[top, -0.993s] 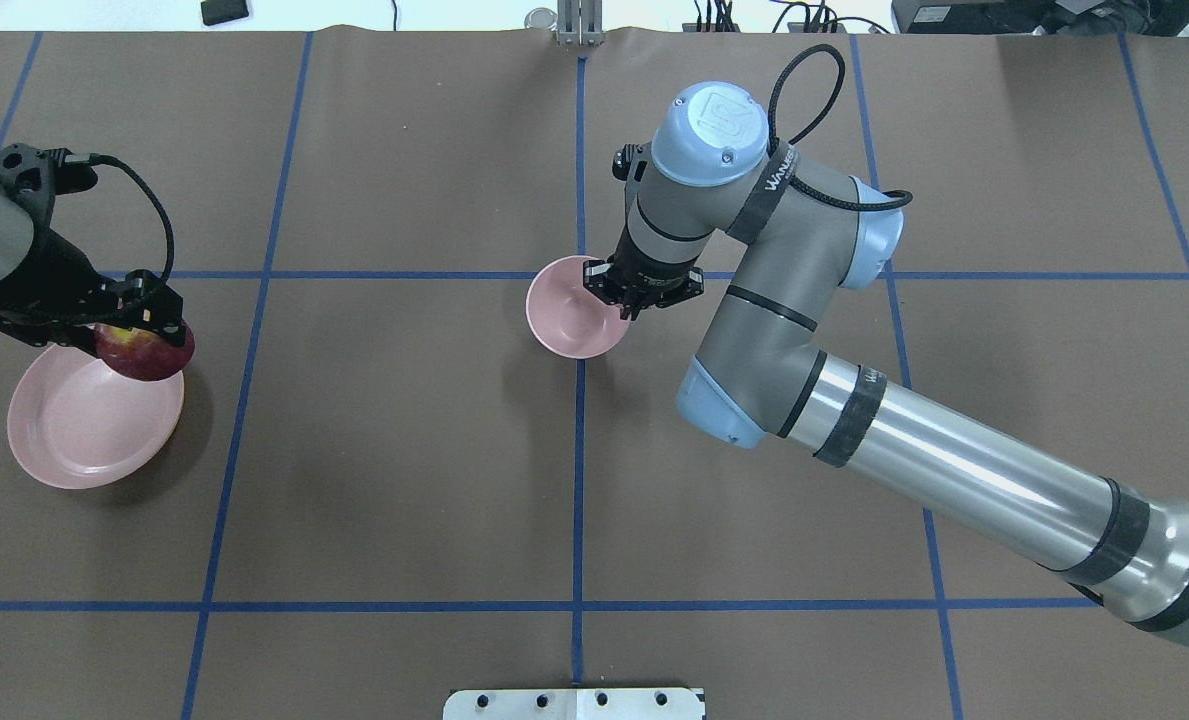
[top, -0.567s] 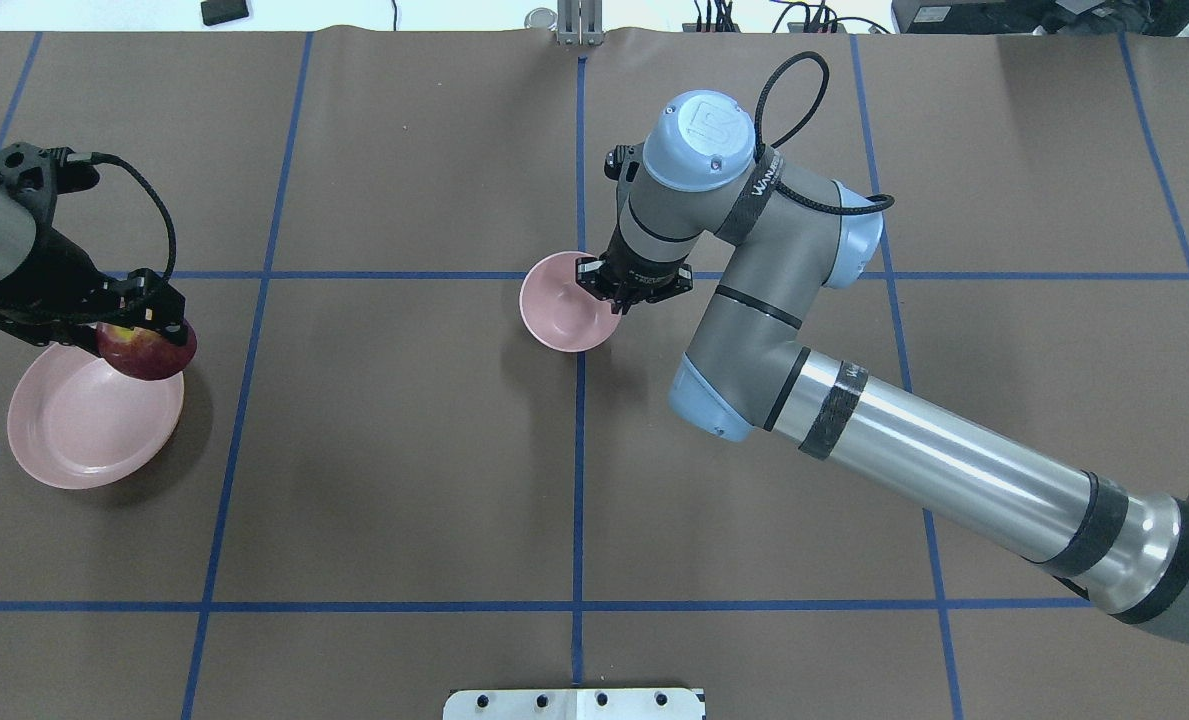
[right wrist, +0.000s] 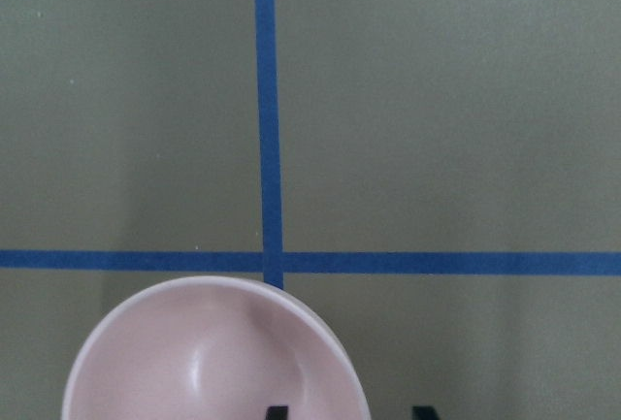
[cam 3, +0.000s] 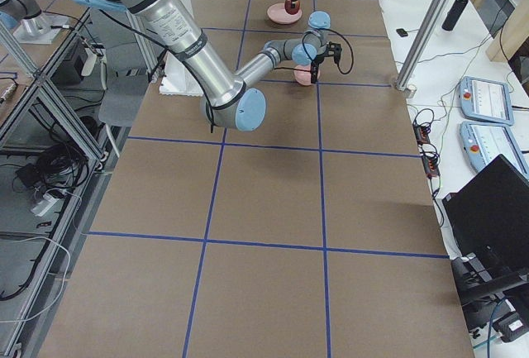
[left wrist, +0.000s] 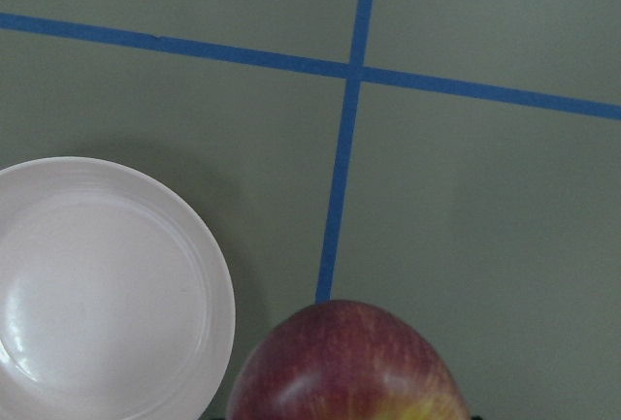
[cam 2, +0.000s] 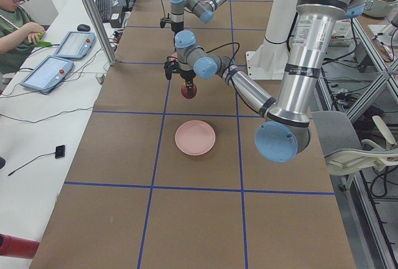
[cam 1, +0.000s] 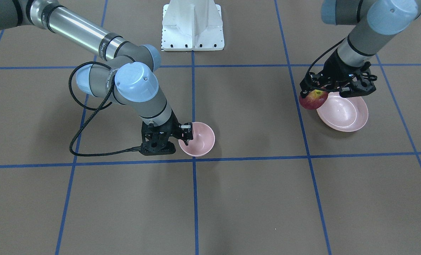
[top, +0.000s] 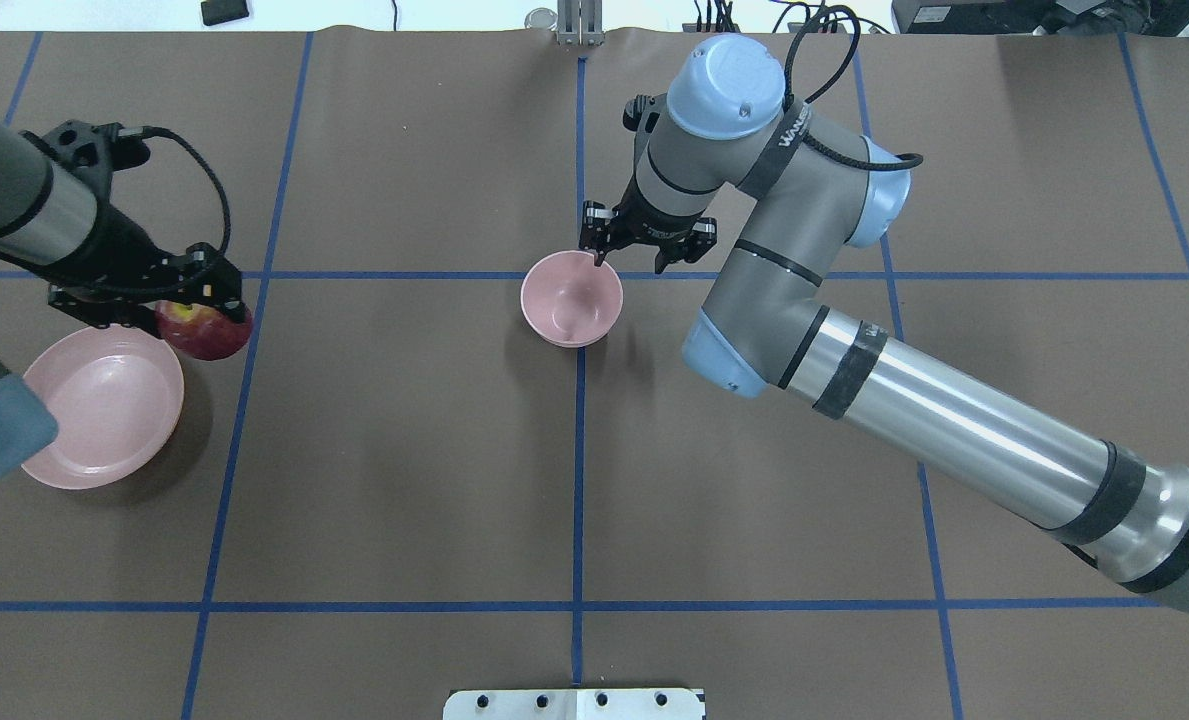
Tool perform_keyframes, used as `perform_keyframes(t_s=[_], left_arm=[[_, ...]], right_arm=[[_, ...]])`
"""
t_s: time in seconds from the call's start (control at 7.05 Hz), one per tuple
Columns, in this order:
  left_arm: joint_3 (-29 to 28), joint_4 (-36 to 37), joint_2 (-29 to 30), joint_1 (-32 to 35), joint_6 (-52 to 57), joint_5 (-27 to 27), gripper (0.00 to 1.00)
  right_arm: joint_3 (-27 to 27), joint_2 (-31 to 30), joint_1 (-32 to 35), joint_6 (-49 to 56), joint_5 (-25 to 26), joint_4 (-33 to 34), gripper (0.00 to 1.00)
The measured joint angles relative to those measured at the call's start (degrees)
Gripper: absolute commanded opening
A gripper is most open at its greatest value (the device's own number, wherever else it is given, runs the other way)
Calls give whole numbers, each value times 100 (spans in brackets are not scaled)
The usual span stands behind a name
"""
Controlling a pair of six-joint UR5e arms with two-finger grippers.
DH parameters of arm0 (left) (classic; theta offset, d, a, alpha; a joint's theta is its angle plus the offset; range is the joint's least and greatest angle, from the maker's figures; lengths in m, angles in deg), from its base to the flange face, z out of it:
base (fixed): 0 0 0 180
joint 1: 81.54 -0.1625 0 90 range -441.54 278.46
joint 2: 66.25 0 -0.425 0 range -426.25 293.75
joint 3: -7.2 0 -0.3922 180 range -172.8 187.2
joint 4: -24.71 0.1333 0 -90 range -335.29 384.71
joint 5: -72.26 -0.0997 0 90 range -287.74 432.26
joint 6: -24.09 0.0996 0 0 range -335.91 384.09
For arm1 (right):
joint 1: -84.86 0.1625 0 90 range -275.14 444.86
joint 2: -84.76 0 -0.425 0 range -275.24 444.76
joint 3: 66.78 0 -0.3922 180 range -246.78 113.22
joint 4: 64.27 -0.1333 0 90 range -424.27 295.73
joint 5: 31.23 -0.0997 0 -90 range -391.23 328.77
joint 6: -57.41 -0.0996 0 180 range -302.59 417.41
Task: Move apple from plate to bowl
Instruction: 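Carry apple over bowl and lower it with left gripper while right withdraws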
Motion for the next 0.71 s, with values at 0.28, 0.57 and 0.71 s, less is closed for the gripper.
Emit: perform_keyframes(t_s=[0.28,0.57,0.71], left_arm=[[-698,-6,1305,-454,-1085,-47,0],[-1585,-27,2456,-654,-1642,-71,0],[-2067,-55,2939,-755,-1770,-191,0]], right_arm=[[5,-70,533,201,-500,225,100],[178,-340,1067,1163,-830,1069,100],[360,-572,1293,1742,-886,1496,100]])
